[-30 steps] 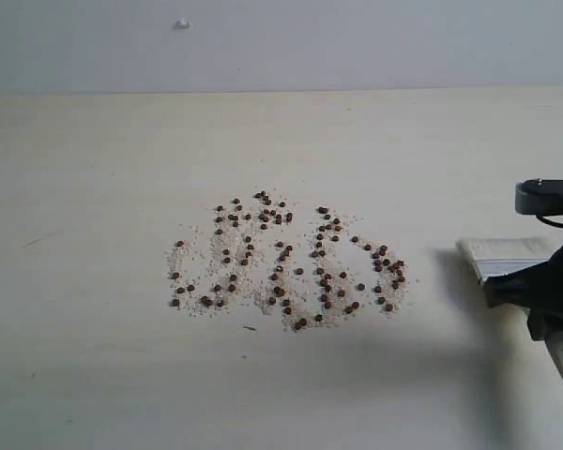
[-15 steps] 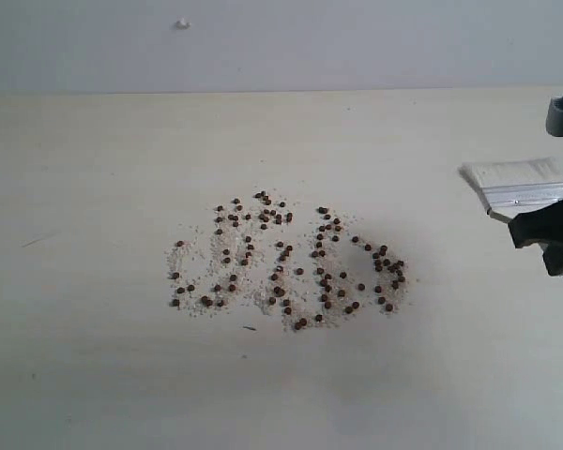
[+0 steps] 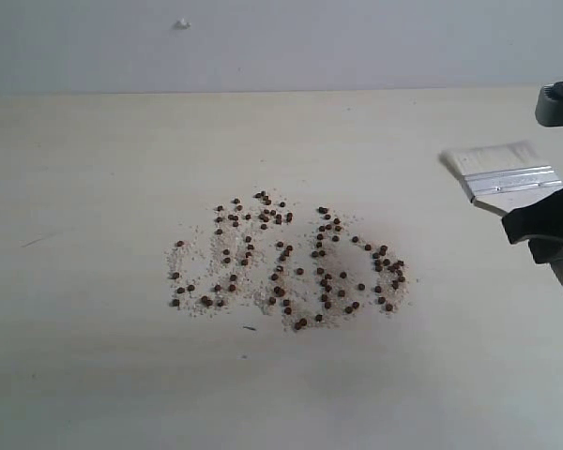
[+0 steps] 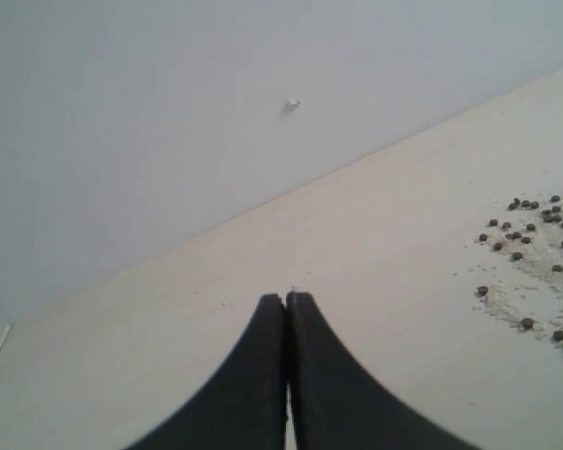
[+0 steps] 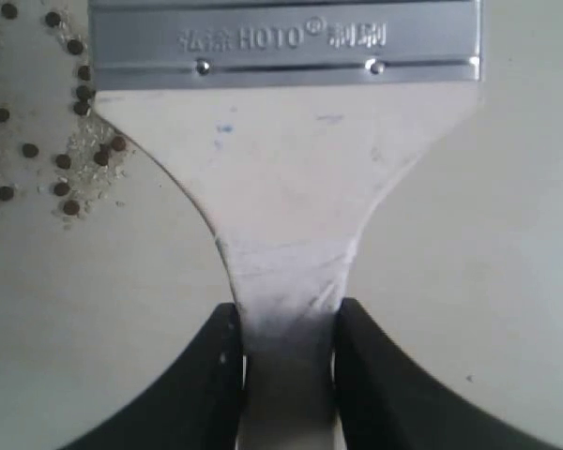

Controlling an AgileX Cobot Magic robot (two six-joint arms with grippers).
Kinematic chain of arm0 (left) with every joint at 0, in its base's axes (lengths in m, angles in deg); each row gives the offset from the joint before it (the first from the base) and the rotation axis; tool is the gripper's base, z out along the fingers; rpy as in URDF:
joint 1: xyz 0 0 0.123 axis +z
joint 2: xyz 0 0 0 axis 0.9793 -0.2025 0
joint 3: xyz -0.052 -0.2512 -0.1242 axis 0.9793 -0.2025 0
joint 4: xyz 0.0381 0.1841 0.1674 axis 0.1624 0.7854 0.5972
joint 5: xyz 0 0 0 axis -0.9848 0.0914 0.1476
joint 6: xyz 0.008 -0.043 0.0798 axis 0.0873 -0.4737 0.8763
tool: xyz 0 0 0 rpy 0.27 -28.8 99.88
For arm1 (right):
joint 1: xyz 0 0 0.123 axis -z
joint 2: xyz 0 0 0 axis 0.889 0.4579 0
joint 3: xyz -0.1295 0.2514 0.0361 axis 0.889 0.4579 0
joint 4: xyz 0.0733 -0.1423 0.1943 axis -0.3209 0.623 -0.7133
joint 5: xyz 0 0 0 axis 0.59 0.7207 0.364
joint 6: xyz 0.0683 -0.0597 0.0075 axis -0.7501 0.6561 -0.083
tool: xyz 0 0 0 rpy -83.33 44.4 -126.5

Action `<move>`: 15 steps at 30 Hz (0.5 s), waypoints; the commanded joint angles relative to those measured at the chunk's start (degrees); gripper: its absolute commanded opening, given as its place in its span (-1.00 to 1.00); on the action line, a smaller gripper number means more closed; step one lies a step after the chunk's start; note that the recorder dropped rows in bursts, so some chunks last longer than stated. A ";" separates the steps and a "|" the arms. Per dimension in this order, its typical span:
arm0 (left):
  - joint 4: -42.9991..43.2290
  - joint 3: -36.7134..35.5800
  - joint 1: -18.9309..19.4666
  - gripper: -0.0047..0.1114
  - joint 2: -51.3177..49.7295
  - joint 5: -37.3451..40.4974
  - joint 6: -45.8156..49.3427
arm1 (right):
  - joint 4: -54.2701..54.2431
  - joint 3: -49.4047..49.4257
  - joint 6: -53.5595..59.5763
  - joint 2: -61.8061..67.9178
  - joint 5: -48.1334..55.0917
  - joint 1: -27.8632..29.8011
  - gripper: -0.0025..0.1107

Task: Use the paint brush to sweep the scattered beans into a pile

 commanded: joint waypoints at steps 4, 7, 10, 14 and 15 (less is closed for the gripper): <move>1.08 -0.19 -0.26 -0.92 0.38 0.08 2.09 | -0.03 -0.49 0.85 -0.55 -0.70 -0.11 -0.96; -4.01 -0.19 -0.26 -0.92 0.38 0.09 1.75 | -1.90 -0.49 3.70 -0.55 -1.06 -0.11 -0.96; -13.84 -0.19 -0.26 -0.92 0.38 -2.15 1.34 | -9.43 -1.17 10.66 0.12 -1.29 -0.11 -0.96; -25.87 -0.19 -0.26 -0.92 0.38 -5.58 -5.77 | -11.30 -2.96 12.75 1.62 -0.18 -0.11 -0.96; -27.32 -0.19 -0.26 -0.92 0.38 -5.85 -5.96 | -11.18 -3.32 13.17 1.72 -0.18 -0.11 -0.96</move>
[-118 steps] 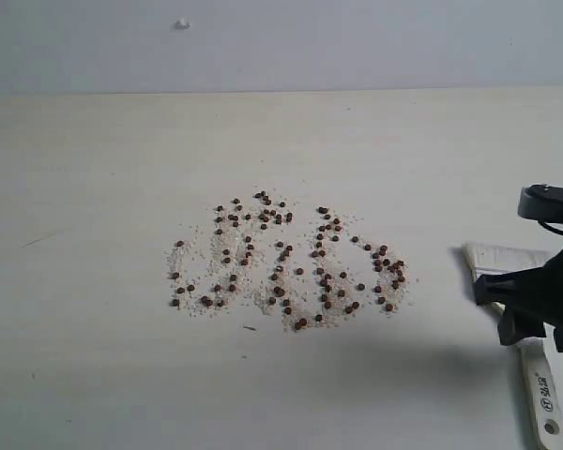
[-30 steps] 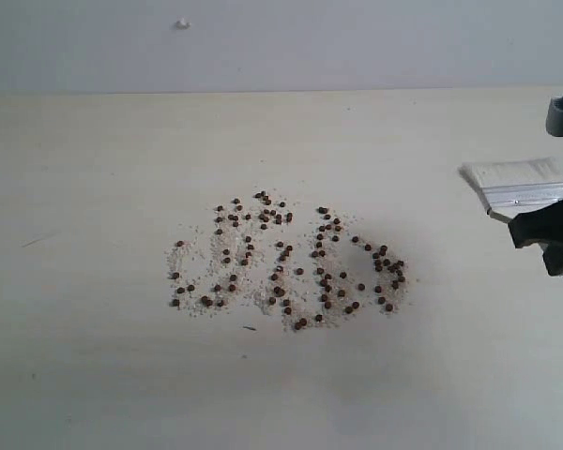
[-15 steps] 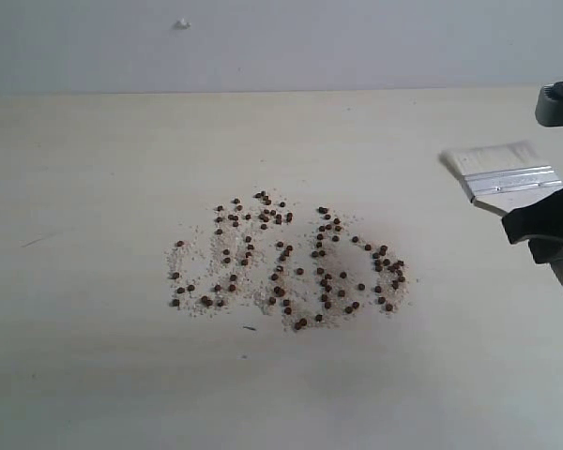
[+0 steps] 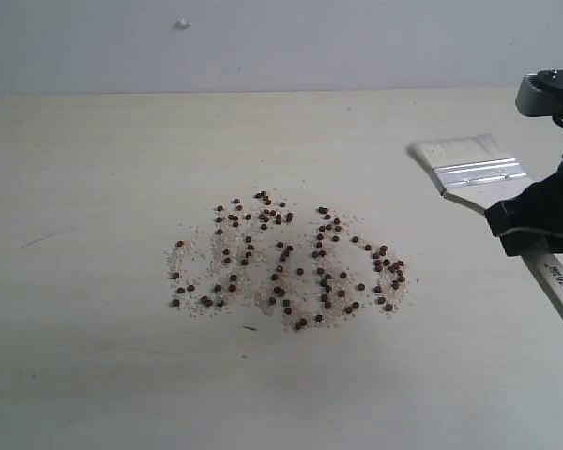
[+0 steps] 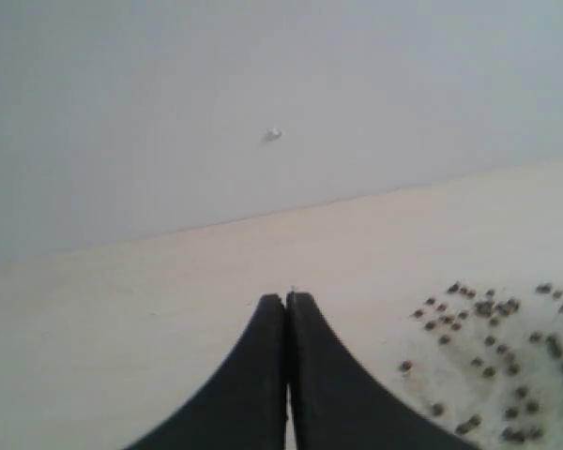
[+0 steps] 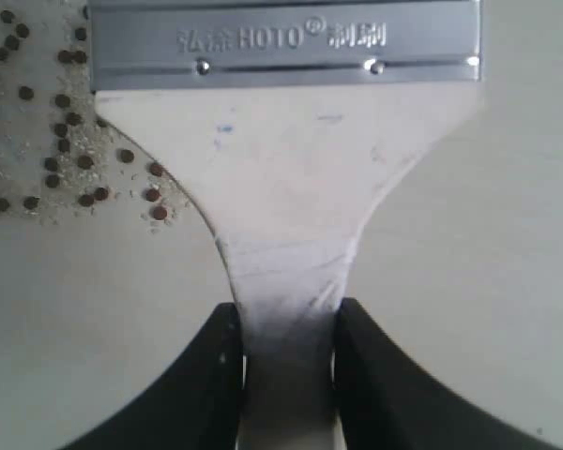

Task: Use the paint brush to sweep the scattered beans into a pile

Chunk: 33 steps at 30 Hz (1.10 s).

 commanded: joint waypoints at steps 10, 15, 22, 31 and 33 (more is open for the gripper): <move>-17.14 -0.19 -0.26 -0.92 0.31 -24.38 -15.81 | -1.02 -4.98 3.87 4.52 0.20 -0.11 -0.96; 6.78 4.35 -0.26 -0.92 -3.18 -41.79 -41.82 | -1.12 -6.93 4.42 7.69 0.20 -0.11 -0.96; 13.51 30.72 -0.26 -0.92 -29.57 -27.83 -25.61 | -1.12 -7.47 5.38 9.63 0.34 -0.11 -0.96; 29.88 72.93 0.73 -0.92 -61.78 34.98 5.61 | -1.38 -7.47 5.38 9.51 0.44 -0.11 -0.96; 31.32 76.13 0.73 -0.92 -67.29 43.71 8.88 | -1.38 -7.47 5.86 9.51 0.44 -0.11 -0.96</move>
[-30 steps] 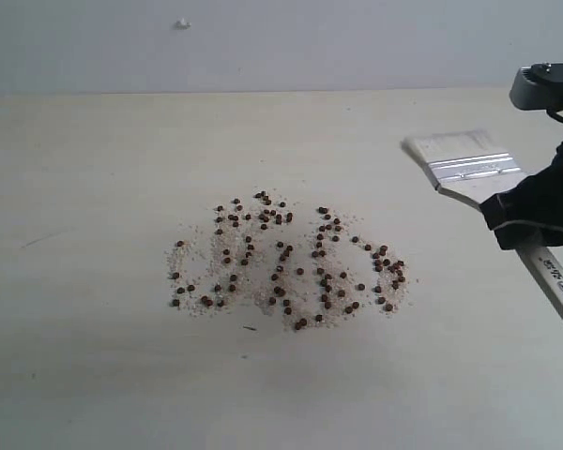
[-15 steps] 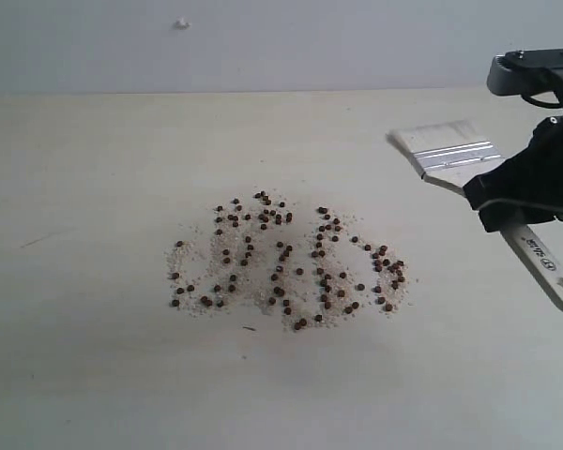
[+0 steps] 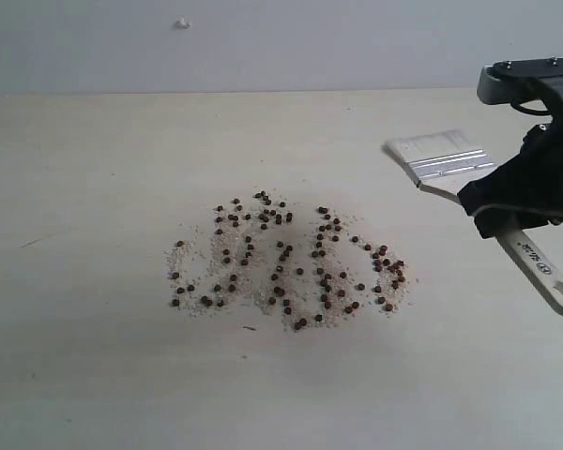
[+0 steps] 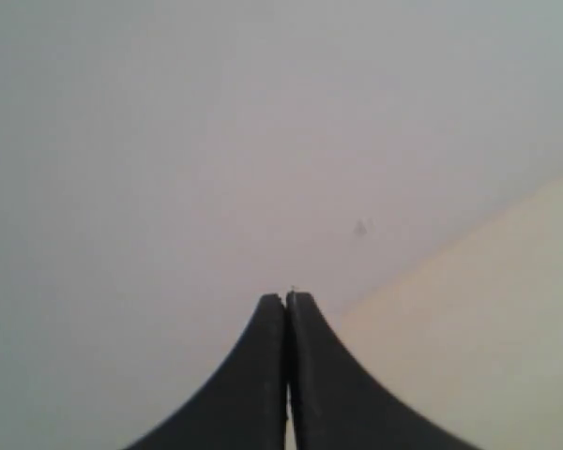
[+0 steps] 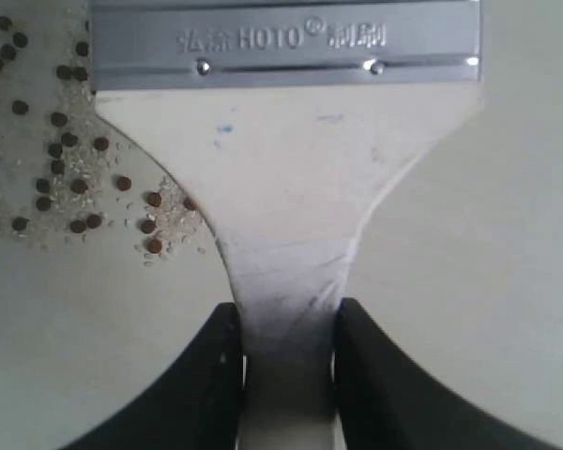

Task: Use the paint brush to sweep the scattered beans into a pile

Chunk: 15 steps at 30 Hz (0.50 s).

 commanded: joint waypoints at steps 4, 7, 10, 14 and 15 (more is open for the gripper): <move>-9.77 6.74 -0.38 -0.92 -16.80 23.29 17.04 | -0.57 -0.68 1.64 0.01 -0.80 -0.11 -0.96; -28.03 3.10 -2.73 -0.92 -18.36 16.15 33.15 | -0.55 -1.16 1.64 0.11 -0.70 -0.11 -0.96; -42.04 -2.91 -6.87 -0.92 -18.51 4.23 49.72 | -0.11 -1.87 1.64 0.11 0.22 -0.11 -0.96; -54.14 -10.81 -13.45 -0.92 -19.31 -11.02 71.20 | -0.11 -3.20 1.64 0.11 0.35 -0.11 -0.96; -56.45 -12.18 -14.83 -0.92 -19.57 -13.15 75.16 | -0.11 -3.83 1.64 0.25 0.95 -0.11 -0.96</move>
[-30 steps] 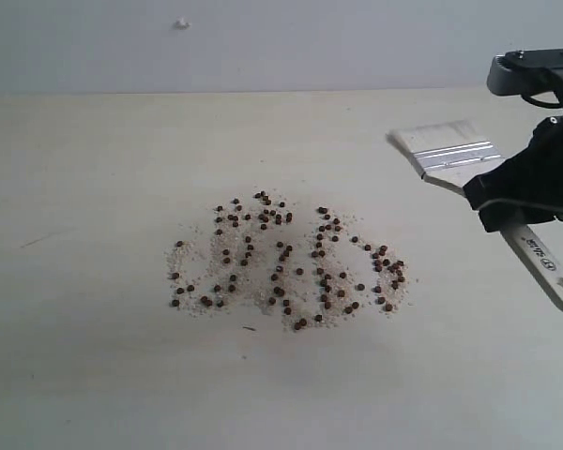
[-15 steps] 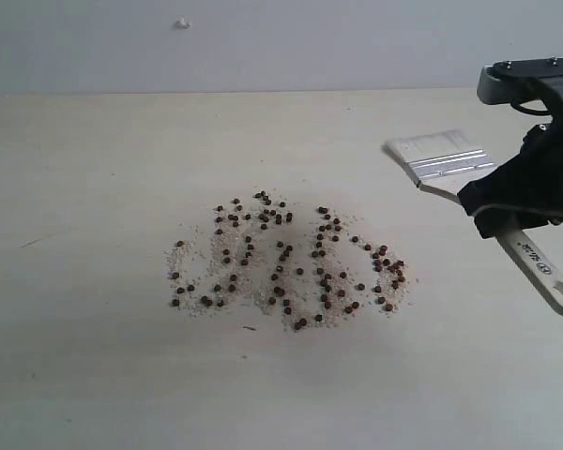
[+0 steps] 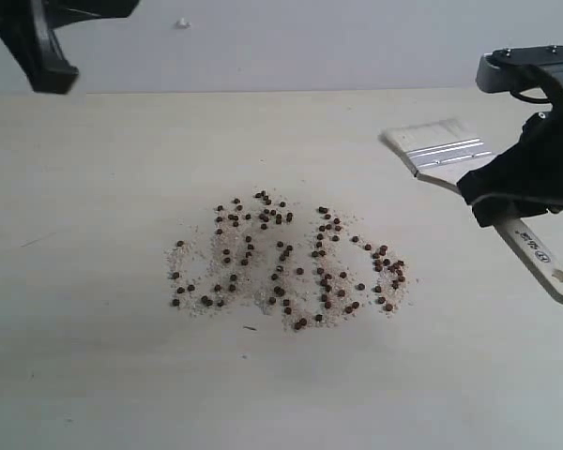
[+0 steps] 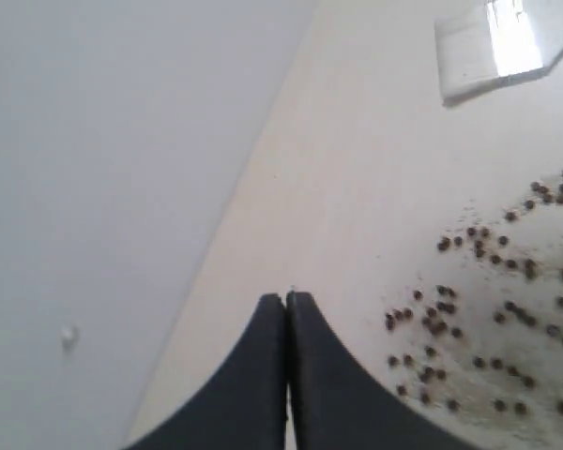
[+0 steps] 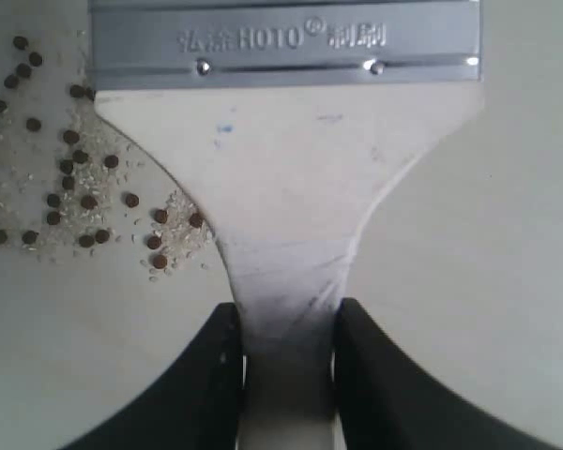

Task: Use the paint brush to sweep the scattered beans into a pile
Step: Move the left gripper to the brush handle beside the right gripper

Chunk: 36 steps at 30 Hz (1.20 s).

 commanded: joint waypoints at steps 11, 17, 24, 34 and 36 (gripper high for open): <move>1.02 -4.07 -13.14 -0.70 -14.98 -16.26 27.13 | 1.82 -16.99 1.03 8.02 23.13 -0.11 -0.96; 6.42 -3.18 -15.38 0.05 -16.12 -25.25 27.13 | -3.12 -26.85 4.48 13.41 24.98 -0.11 -0.96; 15.17 -2.94 -15.38 0.04 -16.12 -26.95 27.13 | -14.19 -30.72 13.54 20.60 24.98 -0.11 -0.96; 24.09 -2.94 -15.38 0.33 -18.23 -29.02 27.13 | -22.19 -33.05 25.51 28.64 24.98 -0.11 -0.96; 24.43 -2.94 -15.38 0.38 -19.17 -31.67 27.13 | -22.82 -34.07 26.18 29.16 24.98 -0.11 -0.96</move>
